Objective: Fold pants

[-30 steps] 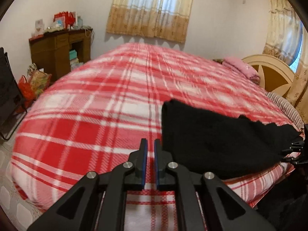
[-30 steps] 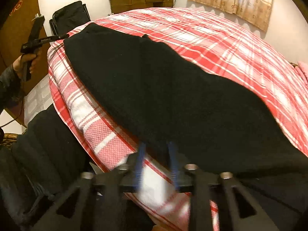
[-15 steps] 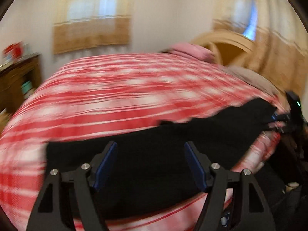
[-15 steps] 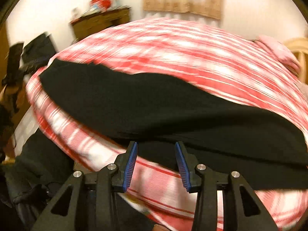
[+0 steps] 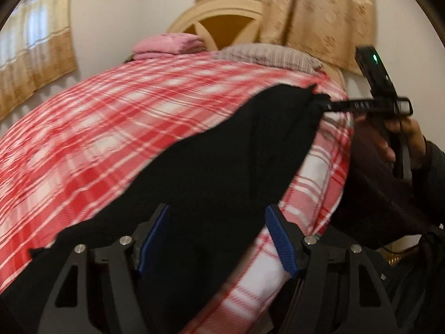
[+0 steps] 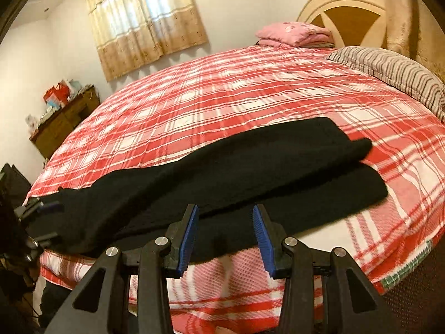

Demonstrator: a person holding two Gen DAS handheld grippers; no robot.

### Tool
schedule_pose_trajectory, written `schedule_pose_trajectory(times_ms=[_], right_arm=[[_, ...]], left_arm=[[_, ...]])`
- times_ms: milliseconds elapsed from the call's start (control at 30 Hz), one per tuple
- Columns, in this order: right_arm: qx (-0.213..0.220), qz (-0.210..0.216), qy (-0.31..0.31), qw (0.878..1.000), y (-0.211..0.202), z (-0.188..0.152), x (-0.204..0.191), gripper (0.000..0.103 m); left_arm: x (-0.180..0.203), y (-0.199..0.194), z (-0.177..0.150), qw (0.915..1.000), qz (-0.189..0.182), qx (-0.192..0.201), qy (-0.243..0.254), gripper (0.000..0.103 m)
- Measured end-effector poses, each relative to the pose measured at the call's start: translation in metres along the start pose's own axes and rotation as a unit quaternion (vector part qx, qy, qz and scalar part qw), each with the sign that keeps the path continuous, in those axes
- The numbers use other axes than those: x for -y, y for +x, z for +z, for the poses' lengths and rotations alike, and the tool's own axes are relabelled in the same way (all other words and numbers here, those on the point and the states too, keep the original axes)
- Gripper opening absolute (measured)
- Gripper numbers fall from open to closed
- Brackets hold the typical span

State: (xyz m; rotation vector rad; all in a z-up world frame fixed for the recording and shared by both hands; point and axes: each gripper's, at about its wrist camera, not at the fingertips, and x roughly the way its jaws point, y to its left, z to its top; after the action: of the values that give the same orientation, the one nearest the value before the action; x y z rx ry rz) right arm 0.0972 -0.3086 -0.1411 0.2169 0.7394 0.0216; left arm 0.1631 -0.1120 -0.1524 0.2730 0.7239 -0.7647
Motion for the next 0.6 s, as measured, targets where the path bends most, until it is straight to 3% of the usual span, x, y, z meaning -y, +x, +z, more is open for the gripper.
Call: schedule_pose_trajectory(times_ms=[133, 233, 533, 600], right_arm=[[0.004, 0.005, 0.008, 1.0, -0.001, 0.0, 0.008, 0.043], [0.008, 0.003, 0.011, 1.0, -0.002, 0.0, 0.014, 0.043], [0.012, 0.0, 0.018, 1.0, 0.003, -0.005, 0.014, 0.043], [0.018, 0.003, 0.022, 1.0, 0.001, -0.005, 0.016, 0.043]], left_arm=[[0.011, 0.018, -0.003, 0.9993, 0.004, -0.03, 0.023, 0.071], [0.007, 0.031, -0.004, 0.9988, 0.007, -0.046, 0.014, 0.055], [0.013, 0.039, -0.017, 0.9969, 0.022, -0.07, 0.027, 0.053], [0.014, 0.039, -0.016, 0.9967, 0.029, -0.069, 0.03, 0.045]])
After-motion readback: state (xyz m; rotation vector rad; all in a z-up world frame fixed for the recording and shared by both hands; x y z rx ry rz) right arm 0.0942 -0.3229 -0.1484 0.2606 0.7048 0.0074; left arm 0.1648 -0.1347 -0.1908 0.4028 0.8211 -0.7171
